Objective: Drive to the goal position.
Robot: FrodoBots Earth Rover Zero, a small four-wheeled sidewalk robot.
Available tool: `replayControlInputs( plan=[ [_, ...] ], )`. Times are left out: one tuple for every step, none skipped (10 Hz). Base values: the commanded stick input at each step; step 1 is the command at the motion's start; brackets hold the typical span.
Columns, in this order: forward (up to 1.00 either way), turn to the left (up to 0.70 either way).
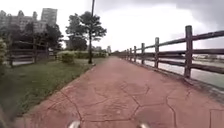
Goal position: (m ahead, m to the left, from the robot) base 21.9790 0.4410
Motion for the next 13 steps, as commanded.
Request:
replayControlInputs(
  plan=[
    [0.7,0.0],
    [0.7,0.0],
    [0.7,0.0],
    [0.7,0.0],
    [0.7,0.0],
    [0.7,0.0],
    [0.7,-0.12],
    [0.7,-0.27],
    [0.7,0.0],
    [0.7,0.0],
    [0.7,0.0],
    [0.7,0.0],
    [0.7,0.0]
  ],
)
